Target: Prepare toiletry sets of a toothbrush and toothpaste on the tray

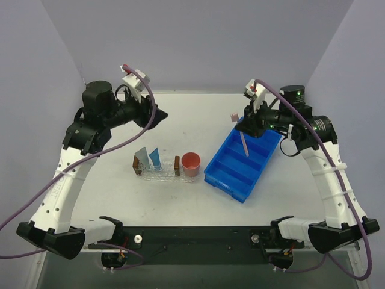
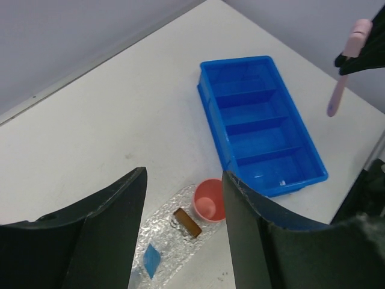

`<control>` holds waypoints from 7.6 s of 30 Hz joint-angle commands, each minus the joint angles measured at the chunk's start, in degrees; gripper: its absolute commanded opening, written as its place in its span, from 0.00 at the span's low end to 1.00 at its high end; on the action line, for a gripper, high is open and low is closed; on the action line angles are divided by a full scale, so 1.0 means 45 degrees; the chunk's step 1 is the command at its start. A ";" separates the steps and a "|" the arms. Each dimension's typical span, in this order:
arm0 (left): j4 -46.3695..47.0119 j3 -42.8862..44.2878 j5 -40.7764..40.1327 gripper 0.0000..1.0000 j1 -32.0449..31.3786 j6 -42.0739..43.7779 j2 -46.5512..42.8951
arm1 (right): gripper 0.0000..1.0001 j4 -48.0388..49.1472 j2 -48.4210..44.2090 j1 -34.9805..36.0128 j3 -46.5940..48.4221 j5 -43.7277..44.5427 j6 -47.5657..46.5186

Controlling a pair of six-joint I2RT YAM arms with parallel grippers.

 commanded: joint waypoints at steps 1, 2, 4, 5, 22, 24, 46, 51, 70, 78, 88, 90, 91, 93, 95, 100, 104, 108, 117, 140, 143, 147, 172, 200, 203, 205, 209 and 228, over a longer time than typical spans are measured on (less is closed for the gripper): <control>0.0655 0.0055 0.2943 0.63 0.0082 -0.0941 -0.0192 | 0.04 0.0034 -0.0507 0.0397 -0.0277 -0.1676 0.0209; 0.1028 -0.0160 0.3509 0.63 0.0062 -0.1178 -0.0270 | 0.04 0.0093 -0.0527 0.0514 -0.0316 -0.1717 0.0228; 0.2370 -0.0785 0.4662 0.63 0.0043 -0.1956 -0.0310 | 0.04 0.0502 -0.0566 0.1021 -0.0530 -0.1679 0.0403; 0.2786 -0.0961 0.4879 0.63 0.0004 -0.2193 -0.0329 | 0.04 0.0736 -0.0644 0.1197 -0.0666 -0.1582 0.0501; 0.7321 -0.1980 0.5040 0.79 -0.1655 -0.5556 0.0568 | 0.05 0.3394 0.0175 0.3580 -0.1625 0.1327 0.1264; 0.6777 -0.1610 0.4495 0.81 -0.1851 -0.5147 0.0842 | 0.05 0.3394 0.0273 0.3834 -0.1469 0.1504 0.1244; 0.5993 -0.1861 0.3202 0.69 -0.3160 -0.3524 0.1507 | 0.05 0.3394 0.0019 0.4694 -0.1469 0.2286 0.1341; 0.5974 -0.1940 0.3085 0.64 -0.3316 -0.3426 0.1604 | 0.05 0.3414 0.0019 0.4733 -0.1488 0.2481 0.1322; 0.5797 -0.1959 0.2831 0.47 -0.3629 -0.3153 0.1975 | 0.05 0.3414 -0.0020 0.4890 -0.1371 0.2774 0.1264; 0.5836 -0.1998 0.3006 0.22 -0.3746 -0.3153 0.2053 | 0.05 0.3472 -0.0039 0.4909 -0.1449 0.2989 0.1244; 0.5778 -0.2154 0.2968 0.00 -0.3746 -0.2763 0.1722 | 0.26 0.3511 0.0098 0.4929 -0.1507 0.3458 0.1342; 0.5603 -0.2174 0.2812 0.00 -0.3746 -0.2510 0.1605 | 0.35 0.3492 0.0078 0.4929 -0.1546 0.3516 0.1342; 0.5544 -0.2193 0.2773 0.00 -0.3746 -0.2411 0.1488 | 0.38 0.3511 0.0078 0.4910 -0.1566 0.3555 0.1342; 0.5310 -0.2155 0.2617 0.00 -0.3746 -0.2139 0.1409 | 0.42 0.3492 0.0039 0.4929 -0.1663 0.3556 0.1264; 0.5038 -0.2116 0.2480 0.00 -0.3727 -0.1904 0.1272 | 0.54 0.3472 0.0020 0.4929 -0.1780 0.3633 0.1205; 0.4645 -0.2388 0.2051 0.00 -0.3668 -0.1220 0.0805 | 0.67 0.3453 -0.0137 0.4929 -0.2268 0.3867 0.0679; 0.4354 -0.2643 0.1718 0.00 -0.3435 -0.0694 0.0394 | 0.69 0.3453 -0.0351 0.4909 -0.2776 0.4160 0.0424; 0.4040 -0.2799 0.1269 0.00 -0.3083 -0.0341 -0.0054 | 0.69 0.3278 -0.0682 0.4890 -0.3264 0.4044 0.0190; 0.2791 -0.3072 -0.0137 0.00 -0.2185 0.1007 -0.1323 | 0.70 0.3218 -0.1620 0.4169 -0.4417 0.3986 -0.0007; 0.0974 -0.3599 -0.1466 0.00 -0.0856 0.2863 -0.1931 | 0.68 0.4449 -0.2832 0.1999 -0.6331 0.3009 0.1009; 0.0915 -0.3639 -0.1427 0.00 -0.0856 0.2941 -0.1834 | 0.68 0.4468 -0.2832 0.1980 -0.6409 0.3048 0.1010; 0.0797 -0.3775 -0.1447 0.00 -0.0875 0.3078 -0.1600 | 0.68 0.4527 -0.2871 0.1960 -0.6527 0.3048 0.1009; 0.2360 -0.5280 -0.0940 0.00 -0.1012 0.2980 -0.0622 | 0.67 0.4722 -0.2695 0.1882 -0.6722 0.2989 0.1068; 0.3785 -0.6686 -0.0704 0.00 -0.1012 0.2785 -0.0193 | 0.67 0.4800 -0.2773 0.1843 -0.6859 0.2989 0.1068; 0.3825 -0.6783 -0.0685 0.00 -0.1012 0.2785 -0.0173 | 0.68 0.4781 -0.2754 0.1843 -0.6859 0.2970 0.1068; 0.3864 -0.6803 -0.0685 0.00 -0.1012 0.2785 -0.0154 | 0.67 0.4800 -0.2754 0.1823 -0.6859 0.2970 0.1068; 0.3844 -0.6823 -0.0666 0.00 -0.1012 0.2785 -0.0095 | 0.67 0.4800 -0.2754 0.1823 -0.6859 0.2970 0.1068; 0.3649 -0.6803 -0.0665 0.00 -0.1012 0.2843 0.0080 | 0.67 0.4859 -0.2832 0.1784 -0.7015 0.2970 0.1029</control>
